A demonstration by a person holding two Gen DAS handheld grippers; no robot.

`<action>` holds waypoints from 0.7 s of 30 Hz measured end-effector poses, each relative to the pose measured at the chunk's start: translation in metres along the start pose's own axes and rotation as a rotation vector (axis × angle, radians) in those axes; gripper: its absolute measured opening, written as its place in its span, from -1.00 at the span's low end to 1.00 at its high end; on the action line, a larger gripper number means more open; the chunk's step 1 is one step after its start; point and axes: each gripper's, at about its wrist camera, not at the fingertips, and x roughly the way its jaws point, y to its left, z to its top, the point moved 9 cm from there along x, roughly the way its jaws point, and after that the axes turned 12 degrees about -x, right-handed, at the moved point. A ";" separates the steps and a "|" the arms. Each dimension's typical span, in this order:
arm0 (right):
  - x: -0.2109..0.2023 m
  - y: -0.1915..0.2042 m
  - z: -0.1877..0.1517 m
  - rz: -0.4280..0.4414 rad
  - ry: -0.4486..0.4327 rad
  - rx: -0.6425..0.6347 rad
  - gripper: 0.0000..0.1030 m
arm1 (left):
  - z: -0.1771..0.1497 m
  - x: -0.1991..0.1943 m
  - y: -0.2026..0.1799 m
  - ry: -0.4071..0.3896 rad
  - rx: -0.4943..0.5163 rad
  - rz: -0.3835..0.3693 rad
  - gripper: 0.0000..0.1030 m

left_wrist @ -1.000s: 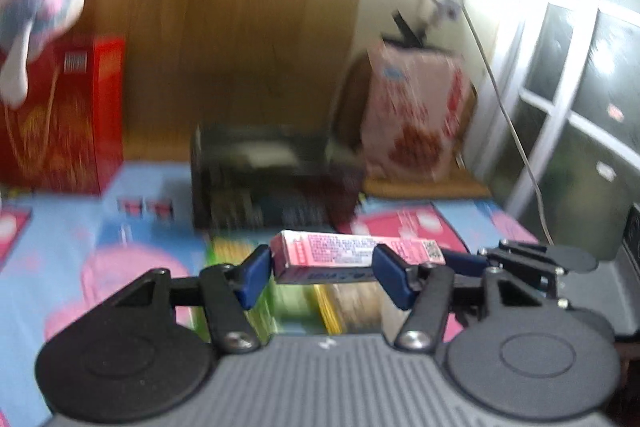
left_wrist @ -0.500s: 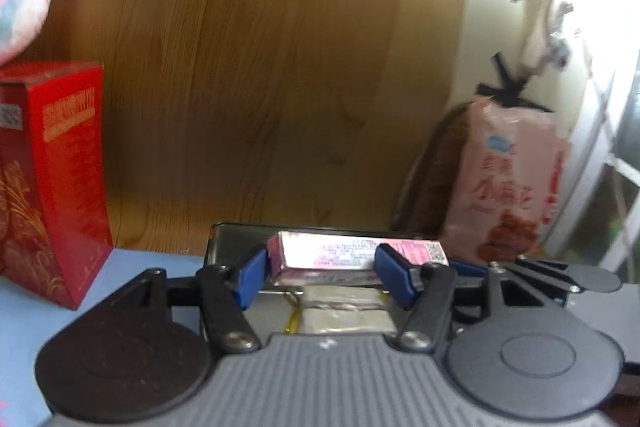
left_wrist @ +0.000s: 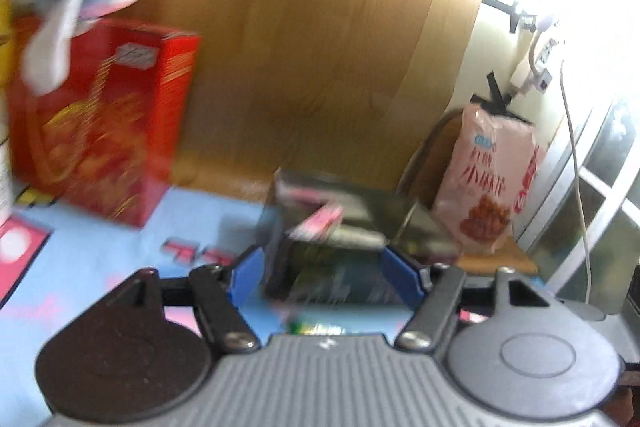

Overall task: Organize snacks
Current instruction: 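Move the left gripper to the green pickle bag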

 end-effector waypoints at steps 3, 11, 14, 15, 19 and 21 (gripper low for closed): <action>-0.006 0.035 -0.023 0.052 0.027 -0.035 0.00 | -0.032 -0.025 0.013 0.030 -0.012 0.015 0.30; 0.009 0.100 -0.050 0.206 0.137 -0.081 0.19 | -0.090 -0.018 0.027 0.178 -0.072 0.048 0.18; 0.013 0.113 -0.060 0.275 0.190 0.008 0.17 | -0.106 -0.015 0.028 0.204 -0.080 0.052 0.12; 0.007 0.119 -0.058 0.269 0.179 -0.027 0.16 | -0.109 -0.017 0.029 0.202 -0.079 0.048 0.12; -0.021 0.151 -0.064 0.375 0.171 -0.130 0.14 | -0.113 -0.022 0.032 0.194 -0.088 0.049 0.13; -0.026 0.157 -0.067 0.352 0.166 -0.173 0.14 | -0.112 -0.025 0.033 0.188 -0.105 0.042 0.19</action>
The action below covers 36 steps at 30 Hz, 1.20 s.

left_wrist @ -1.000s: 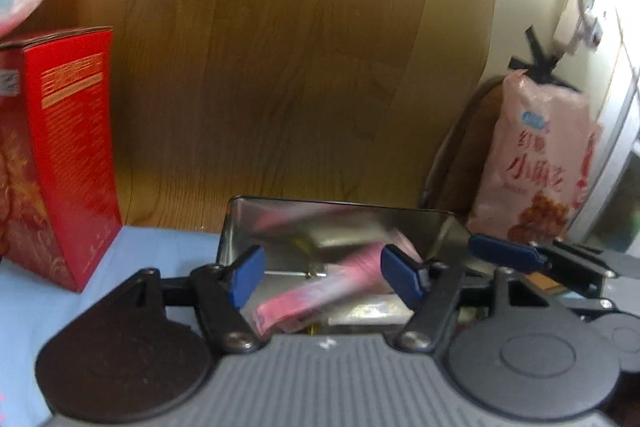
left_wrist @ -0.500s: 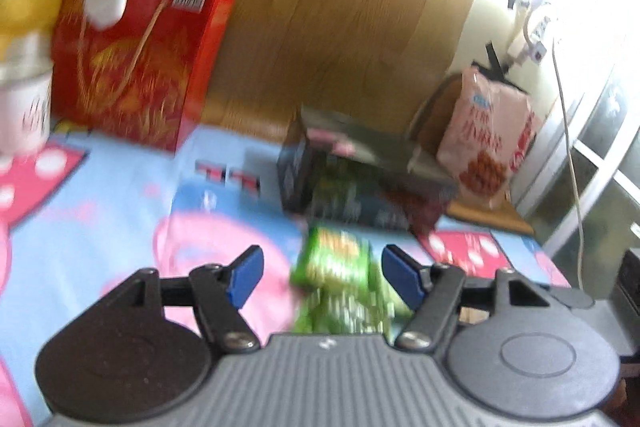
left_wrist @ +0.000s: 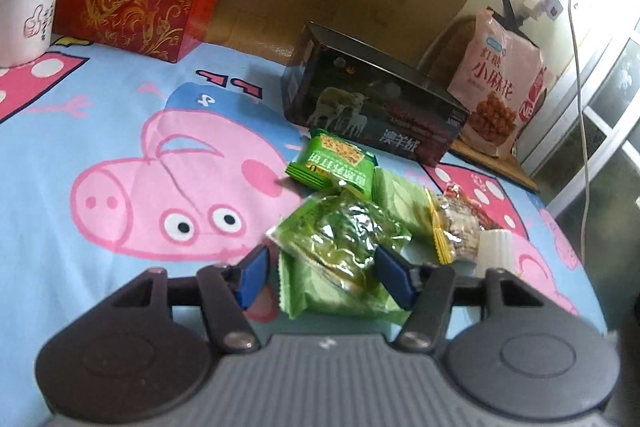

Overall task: Organize snacks
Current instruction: 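Move the left gripper to the green pickle bag, then grasp the green pickle bag with the left gripper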

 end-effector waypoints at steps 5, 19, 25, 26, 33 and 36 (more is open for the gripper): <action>-0.010 -0.015 0.002 -0.062 -0.026 0.040 0.15 | -0.002 -0.017 -0.002 -0.035 0.000 -0.024 0.34; 0.002 -0.001 0.012 0.002 -0.035 0.004 0.03 | -0.034 -0.023 -0.015 0.066 -0.020 -0.143 0.11; -0.019 0.022 0.011 0.059 -0.045 -0.083 0.04 | -0.045 -0.053 -0.031 0.021 0.109 -0.148 0.12; -0.020 0.018 0.009 0.051 -0.040 -0.070 0.04 | -0.043 -0.059 -0.028 0.004 0.107 -0.147 0.14; -0.033 -0.025 0.009 -0.042 -0.091 0.100 0.03 | -0.013 -0.073 0.010 -0.077 -0.022 -0.100 0.14; -0.027 -0.041 0.017 -0.063 -0.112 0.170 0.04 | -0.001 -0.069 0.014 -0.084 -0.042 -0.109 0.14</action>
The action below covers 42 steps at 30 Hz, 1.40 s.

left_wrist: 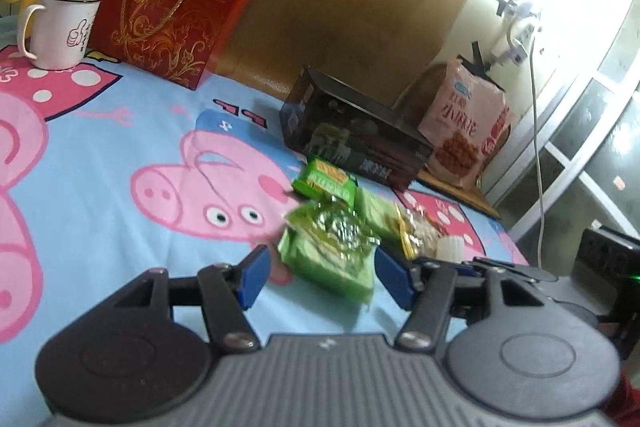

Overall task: Organize snacks
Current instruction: 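Grasp the green pickle bag with the left gripper, then drop the green pickle bag into the tin box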

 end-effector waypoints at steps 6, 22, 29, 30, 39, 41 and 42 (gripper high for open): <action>0.023 -0.024 -0.002 -0.001 0.040 0.115 0.04 | 0.024 0.036 -0.003 0.048 0.047 0.012 0.28; 0.043 -0.033 0.009 0.028 0.003 0.183 -0.39 | 0.023 0.084 -0.020 0.146 0.126 -0.025 0.04; 0.027 -0.035 0.029 -0.014 -0.072 0.133 -0.39 | 0.039 0.085 -0.048 0.112 0.147 -0.037 0.07; 0.025 -0.041 0.033 -0.023 -0.082 0.133 -0.39 | 0.045 0.089 -0.055 0.109 0.159 -0.035 0.07; 0.015 -0.133 0.087 -0.182 -0.132 0.125 -0.39 | 0.120 0.173 -0.121 0.052 0.214 -0.016 0.23; 0.021 -0.159 0.095 -0.238 -0.121 0.127 -0.38 | 0.133 0.193 -0.125 0.017 0.218 0.036 0.39; 0.023 -0.170 0.098 -0.281 -0.115 0.119 -0.36 | 0.136 0.202 -0.127 0.015 0.219 0.050 0.39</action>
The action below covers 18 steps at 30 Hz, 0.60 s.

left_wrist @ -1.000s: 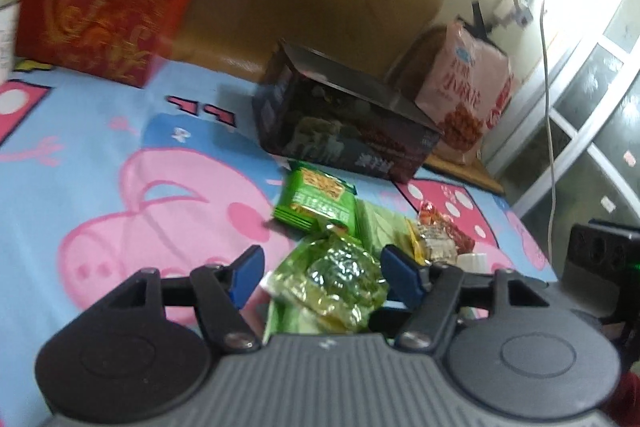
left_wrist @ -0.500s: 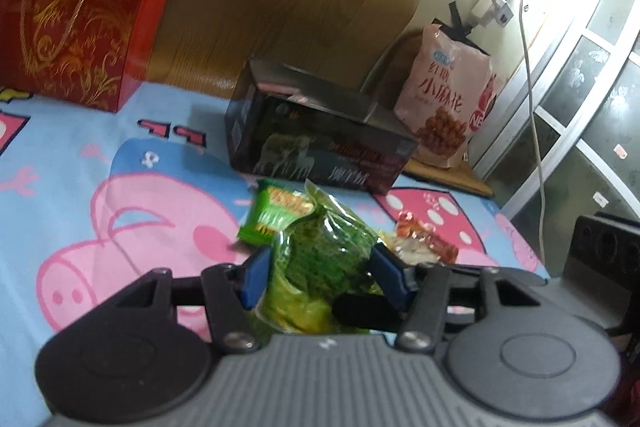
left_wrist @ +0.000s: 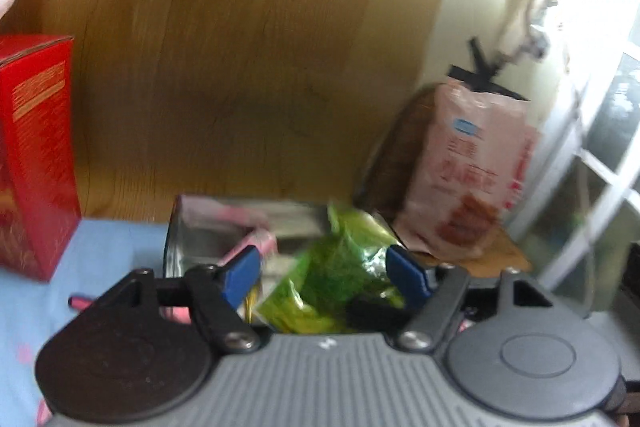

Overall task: Organize snacks
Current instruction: 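Drop the green pickle bag into the tin box, then move to and grasp the white jelly cup with the left gripper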

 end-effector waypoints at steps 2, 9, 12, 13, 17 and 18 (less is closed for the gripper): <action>0.011 -0.019 0.002 -0.105 0.027 -0.038 -0.07 | -0.001 0.006 0.001 0.009 -0.012 0.019 0.39; -0.046 -0.026 -0.035 -0.020 -0.027 0.047 -0.05 | -0.053 -0.036 0.011 0.077 -0.039 -0.103 0.37; -0.059 -0.009 -0.069 0.042 0.035 0.049 -0.05 | -0.084 -0.048 0.015 0.123 -0.036 -0.116 0.35; -0.062 -0.003 -0.080 0.044 0.063 0.040 -0.06 | -0.093 -0.053 0.017 0.140 -0.042 -0.118 0.33; -0.054 0.021 -0.114 0.069 0.163 0.020 -0.09 | -0.123 -0.063 0.020 0.176 -0.066 -0.118 0.28; -0.057 0.026 -0.117 0.078 0.149 0.035 -0.08 | -0.130 -0.065 0.021 0.187 -0.074 -0.116 0.28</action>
